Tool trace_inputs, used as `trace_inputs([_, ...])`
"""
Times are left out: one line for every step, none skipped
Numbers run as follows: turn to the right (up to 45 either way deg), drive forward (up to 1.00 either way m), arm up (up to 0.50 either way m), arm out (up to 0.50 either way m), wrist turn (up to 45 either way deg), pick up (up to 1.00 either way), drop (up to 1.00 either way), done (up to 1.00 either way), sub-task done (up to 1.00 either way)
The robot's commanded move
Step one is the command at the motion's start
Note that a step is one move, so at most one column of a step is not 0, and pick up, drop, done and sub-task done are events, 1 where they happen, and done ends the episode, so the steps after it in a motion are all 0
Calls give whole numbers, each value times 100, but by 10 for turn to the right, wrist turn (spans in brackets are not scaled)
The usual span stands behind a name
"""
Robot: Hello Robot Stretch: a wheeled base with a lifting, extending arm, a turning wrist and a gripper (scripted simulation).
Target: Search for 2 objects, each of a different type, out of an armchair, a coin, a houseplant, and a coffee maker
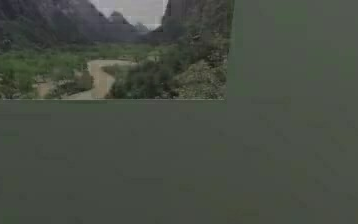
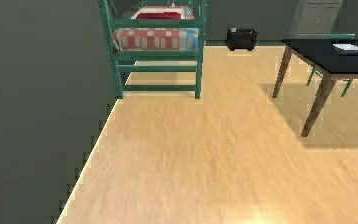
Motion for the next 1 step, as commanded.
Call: trace_inputs([-450, 0, 0, 0, 0, 0, 0, 0, 0])
